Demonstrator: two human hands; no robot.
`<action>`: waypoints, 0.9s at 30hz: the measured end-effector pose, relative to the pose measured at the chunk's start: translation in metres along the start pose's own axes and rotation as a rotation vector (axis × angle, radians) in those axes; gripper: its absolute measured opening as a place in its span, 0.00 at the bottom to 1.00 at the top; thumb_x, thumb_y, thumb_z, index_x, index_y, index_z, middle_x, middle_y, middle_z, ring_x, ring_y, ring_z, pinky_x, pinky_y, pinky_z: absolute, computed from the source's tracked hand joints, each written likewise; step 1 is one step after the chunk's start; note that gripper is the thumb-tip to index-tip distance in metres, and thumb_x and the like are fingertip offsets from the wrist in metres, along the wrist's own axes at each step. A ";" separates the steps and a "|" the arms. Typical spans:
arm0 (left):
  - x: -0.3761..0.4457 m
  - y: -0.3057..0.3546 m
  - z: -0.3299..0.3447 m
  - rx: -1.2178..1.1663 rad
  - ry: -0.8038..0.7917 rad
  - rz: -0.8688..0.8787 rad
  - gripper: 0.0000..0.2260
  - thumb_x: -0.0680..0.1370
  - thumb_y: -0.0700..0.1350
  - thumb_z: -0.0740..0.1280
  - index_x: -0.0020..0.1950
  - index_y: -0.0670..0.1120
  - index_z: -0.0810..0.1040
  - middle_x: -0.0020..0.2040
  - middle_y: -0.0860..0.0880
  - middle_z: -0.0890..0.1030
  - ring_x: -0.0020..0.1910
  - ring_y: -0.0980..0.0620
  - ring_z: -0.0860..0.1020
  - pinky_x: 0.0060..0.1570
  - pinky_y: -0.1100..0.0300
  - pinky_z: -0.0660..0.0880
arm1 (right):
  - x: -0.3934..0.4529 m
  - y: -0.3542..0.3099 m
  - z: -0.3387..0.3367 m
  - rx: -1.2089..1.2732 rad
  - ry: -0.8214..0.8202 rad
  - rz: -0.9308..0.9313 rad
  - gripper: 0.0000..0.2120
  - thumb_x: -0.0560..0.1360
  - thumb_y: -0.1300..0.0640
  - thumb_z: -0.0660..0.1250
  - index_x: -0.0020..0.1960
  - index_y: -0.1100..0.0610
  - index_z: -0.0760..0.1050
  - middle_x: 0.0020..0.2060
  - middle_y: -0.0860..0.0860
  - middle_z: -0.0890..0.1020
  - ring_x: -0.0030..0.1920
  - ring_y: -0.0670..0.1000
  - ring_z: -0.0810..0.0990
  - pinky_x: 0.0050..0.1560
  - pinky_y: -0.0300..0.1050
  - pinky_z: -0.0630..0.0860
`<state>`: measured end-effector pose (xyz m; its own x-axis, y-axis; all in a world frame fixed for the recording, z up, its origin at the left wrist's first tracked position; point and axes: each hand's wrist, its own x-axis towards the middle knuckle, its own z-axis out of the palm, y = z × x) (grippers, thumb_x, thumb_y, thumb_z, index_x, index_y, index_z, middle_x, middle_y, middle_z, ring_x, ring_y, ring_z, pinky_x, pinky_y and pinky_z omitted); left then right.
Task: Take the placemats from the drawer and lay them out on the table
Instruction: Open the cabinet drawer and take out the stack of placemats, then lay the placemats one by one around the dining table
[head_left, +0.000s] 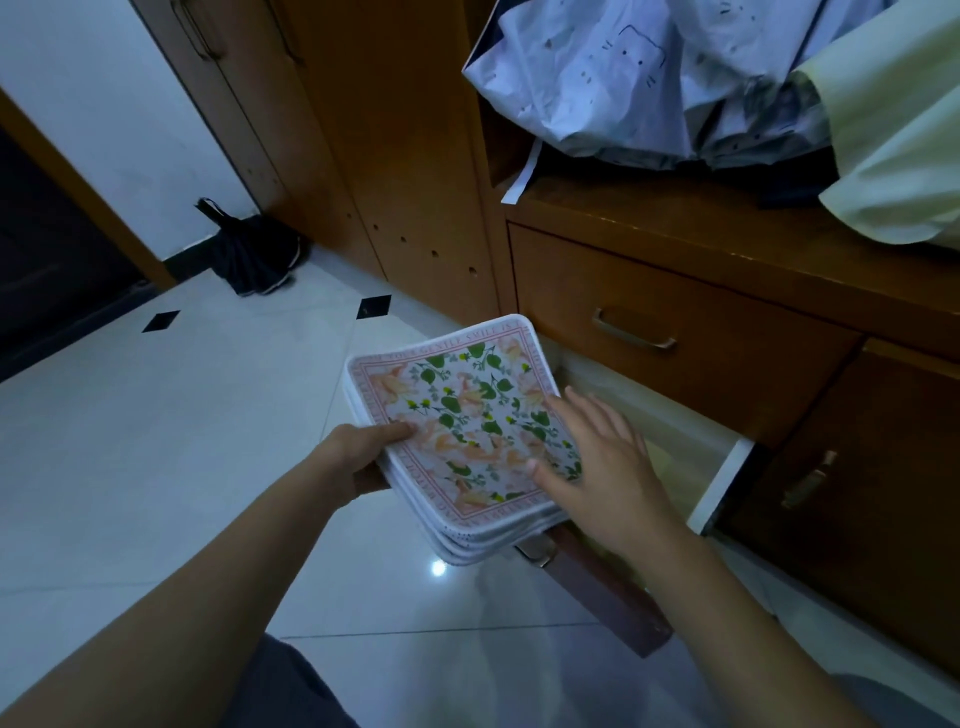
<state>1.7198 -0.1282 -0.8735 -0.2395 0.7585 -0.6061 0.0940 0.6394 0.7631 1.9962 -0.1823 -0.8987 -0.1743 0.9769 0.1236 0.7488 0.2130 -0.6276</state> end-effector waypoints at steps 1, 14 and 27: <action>-0.001 0.001 0.001 -0.002 0.013 0.012 0.19 0.71 0.41 0.76 0.58 0.36 0.77 0.47 0.38 0.84 0.45 0.39 0.84 0.44 0.47 0.81 | 0.000 0.000 0.000 -0.001 -0.001 0.007 0.33 0.76 0.34 0.57 0.76 0.40 0.51 0.77 0.43 0.53 0.76 0.46 0.49 0.75 0.52 0.50; -0.039 0.034 -0.019 -0.100 0.324 0.522 0.09 0.77 0.43 0.70 0.56 0.45 0.75 0.49 0.46 0.81 0.46 0.46 0.82 0.44 0.50 0.81 | -0.002 -0.034 -0.002 -0.052 -0.014 0.093 0.35 0.76 0.33 0.56 0.78 0.45 0.51 0.77 0.45 0.54 0.77 0.47 0.49 0.76 0.53 0.49; -0.198 0.141 -0.142 -0.299 0.529 0.262 0.08 0.76 0.43 0.70 0.45 0.52 0.72 0.45 0.47 0.80 0.44 0.45 0.82 0.41 0.49 0.80 | 0.028 -0.243 -0.147 -0.001 -0.156 0.063 0.32 0.76 0.35 0.57 0.76 0.44 0.55 0.76 0.44 0.58 0.76 0.48 0.53 0.75 0.55 0.55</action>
<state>1.6428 -0.2061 -0.6142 -0.6948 0.6713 -0.2582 -0.0407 0.3216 0.9460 1.9031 -0.2042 -0.6294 -0.2239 0.9739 -0.0365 0.7620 0.1516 -0.6295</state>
